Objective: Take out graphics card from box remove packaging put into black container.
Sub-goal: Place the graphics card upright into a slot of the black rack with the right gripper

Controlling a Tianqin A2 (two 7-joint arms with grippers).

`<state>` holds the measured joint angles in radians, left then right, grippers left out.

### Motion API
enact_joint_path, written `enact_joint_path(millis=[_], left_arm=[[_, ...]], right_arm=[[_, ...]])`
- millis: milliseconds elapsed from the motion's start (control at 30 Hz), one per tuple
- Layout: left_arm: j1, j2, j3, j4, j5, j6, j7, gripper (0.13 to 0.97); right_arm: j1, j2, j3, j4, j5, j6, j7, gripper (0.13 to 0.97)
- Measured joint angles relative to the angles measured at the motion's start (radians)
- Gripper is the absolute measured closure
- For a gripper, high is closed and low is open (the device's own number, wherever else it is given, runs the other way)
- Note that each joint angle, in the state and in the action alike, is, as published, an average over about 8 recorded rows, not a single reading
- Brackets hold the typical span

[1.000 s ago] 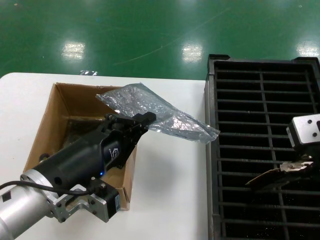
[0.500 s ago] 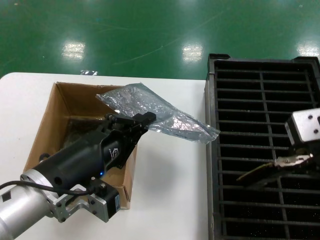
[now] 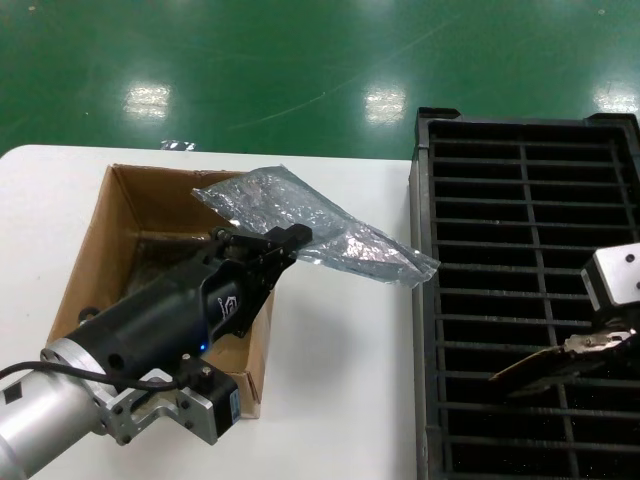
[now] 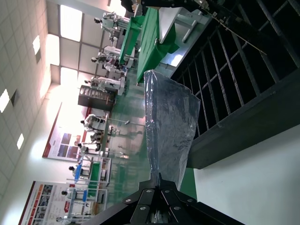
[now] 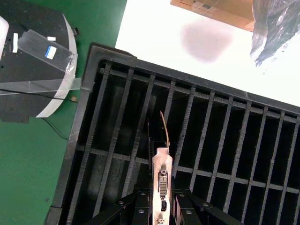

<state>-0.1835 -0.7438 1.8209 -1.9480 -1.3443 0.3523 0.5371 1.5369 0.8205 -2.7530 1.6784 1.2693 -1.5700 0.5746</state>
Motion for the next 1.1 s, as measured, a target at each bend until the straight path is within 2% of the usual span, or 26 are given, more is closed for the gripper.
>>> enact_joint_path(millis=[467,1100], left_arm=[[0.000,0.000,0.000,0.000,0.000,0.000,0.000,0.958],[0.000,0.000,0.000,0.000,0.000,0.000,0.000,0.958]], right_arm=[[-0.020,-0.032,0.000,-0.048,-0.028,0.000,-0.021,0.904],[-0.009,0.007,0.000,0.020,0.000,0.000,0.008,0.904]])
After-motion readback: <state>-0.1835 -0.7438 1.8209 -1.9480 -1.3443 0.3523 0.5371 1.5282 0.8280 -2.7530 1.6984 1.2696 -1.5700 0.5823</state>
